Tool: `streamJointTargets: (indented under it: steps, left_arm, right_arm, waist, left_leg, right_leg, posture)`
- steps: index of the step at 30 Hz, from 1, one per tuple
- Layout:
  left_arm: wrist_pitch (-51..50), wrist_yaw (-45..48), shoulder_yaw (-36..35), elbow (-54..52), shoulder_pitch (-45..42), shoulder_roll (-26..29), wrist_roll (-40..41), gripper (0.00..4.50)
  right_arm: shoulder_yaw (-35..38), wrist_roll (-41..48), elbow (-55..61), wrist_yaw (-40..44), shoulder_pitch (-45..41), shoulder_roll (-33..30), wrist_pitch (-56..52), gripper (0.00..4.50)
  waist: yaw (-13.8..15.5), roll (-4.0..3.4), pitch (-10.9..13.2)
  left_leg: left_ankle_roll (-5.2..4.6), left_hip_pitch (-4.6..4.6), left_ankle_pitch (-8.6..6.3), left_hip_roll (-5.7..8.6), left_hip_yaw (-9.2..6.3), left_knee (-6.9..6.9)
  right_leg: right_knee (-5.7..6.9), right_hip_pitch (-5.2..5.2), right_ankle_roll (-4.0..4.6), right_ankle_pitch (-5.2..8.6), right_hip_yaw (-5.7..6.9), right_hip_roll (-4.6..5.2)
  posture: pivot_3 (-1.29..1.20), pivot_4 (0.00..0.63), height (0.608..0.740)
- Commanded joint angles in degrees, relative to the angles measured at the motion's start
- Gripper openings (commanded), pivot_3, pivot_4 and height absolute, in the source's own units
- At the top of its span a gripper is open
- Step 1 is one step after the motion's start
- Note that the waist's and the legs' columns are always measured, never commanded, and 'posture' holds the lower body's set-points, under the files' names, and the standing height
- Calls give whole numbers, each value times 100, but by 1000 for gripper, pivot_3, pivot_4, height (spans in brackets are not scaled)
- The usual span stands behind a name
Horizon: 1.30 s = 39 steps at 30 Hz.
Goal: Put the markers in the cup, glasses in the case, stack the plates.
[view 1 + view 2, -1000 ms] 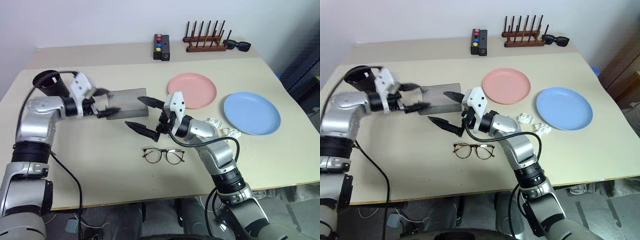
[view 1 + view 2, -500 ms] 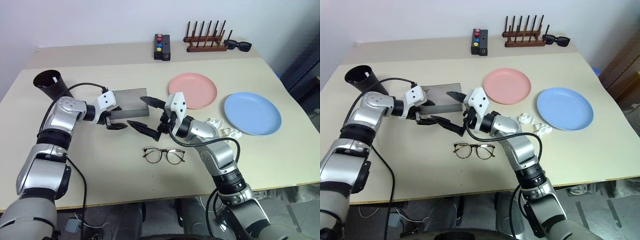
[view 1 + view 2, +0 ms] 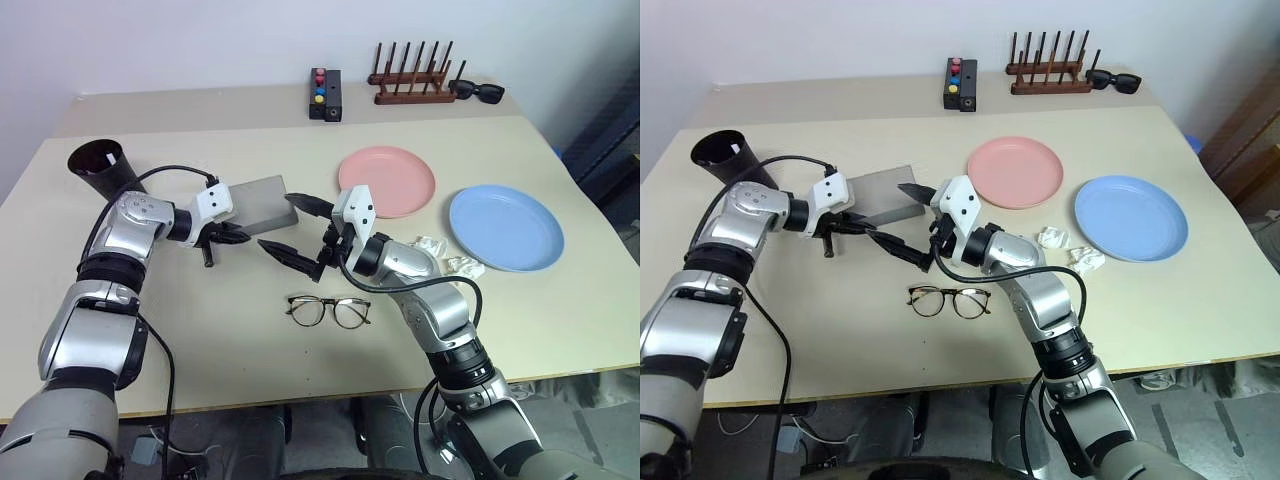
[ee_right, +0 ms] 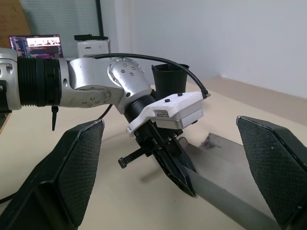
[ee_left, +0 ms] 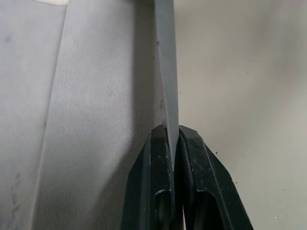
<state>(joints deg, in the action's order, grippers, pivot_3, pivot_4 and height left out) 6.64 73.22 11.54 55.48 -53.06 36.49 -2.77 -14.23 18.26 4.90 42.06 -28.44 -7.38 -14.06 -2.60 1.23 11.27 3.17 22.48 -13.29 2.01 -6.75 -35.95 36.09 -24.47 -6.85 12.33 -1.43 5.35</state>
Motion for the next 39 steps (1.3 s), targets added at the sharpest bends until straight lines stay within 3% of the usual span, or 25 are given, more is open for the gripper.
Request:
streamJointTargets:
  steps: [1,5,11,20,23,29,39]
  left_arm:
    - [-176,472,-309,-641,249,225,397,82]
    - [-690,1136,-332,-2255,1065,580,795,82]
    - [-1475,1119,-253,-4014,2007,778,1022,82]
    - [-1873,870,-172,-4352,2134,764,980,82]
    - [-1903,869,-173,-4333,2110,774,987,961]
    - [-1951,847,-245,-4389,2137,776,1074,3813]
    - [-2496,567,-1210,-4860,1994,885,2062,3813]
  right_arm:
    - [38,35,262,35,-86,9,123,4500]
    - [41,83,311,186,-64,-148,44,4500]
    - [-18,250,543,571,86,-529,-271,4500]
    - [-22,199,558,592,121,-554,-323,4500]
    - [-62,43,529,618,127,-697,-282,4500]
    - [-10,-164,514,770,123,-1210,-262,4500]
    - [358,30,1154,1303,506,-2494,-712,4500]
  waist:
    - [-13,-1,0]
    - [-9,-1,1]
    - [24,-3,2]
    - [5,-3,2]
    - [8,-3,2]
    - [16,-3,2]
    - [19,-1,2]
  left_leg:
    - [0,-1,0,0,0,2]
    - [0,1,0,-1,0,4]
    - [0,1,0,-1,-1,0]
    - [0,0,0,-2,0,1]
    - [0,0,0,-2,0,1]
    - [0,1,0,-1,1,0]
    - [-1,3,0,-1,1,-1]
  right_leg:
    - [0,-1,0,0,0,0]
    - [-1,-2,1,0,-1,0]
    - [-2,1,2,1,-1,3]
    - [-3,1,3,2,-1,1]
    - [-3,1,3,2,-1,1]
    - [-5,1,3,2,-1,2]
    - [-7,1,1,3,-1,4]
  posture:
    - [0,150,739]
    - [0,150,739]
    - [0,150,739]
    - [0,150,739]
    - [0,150,739]
    - [0,150,739]
    - [0,150,739]
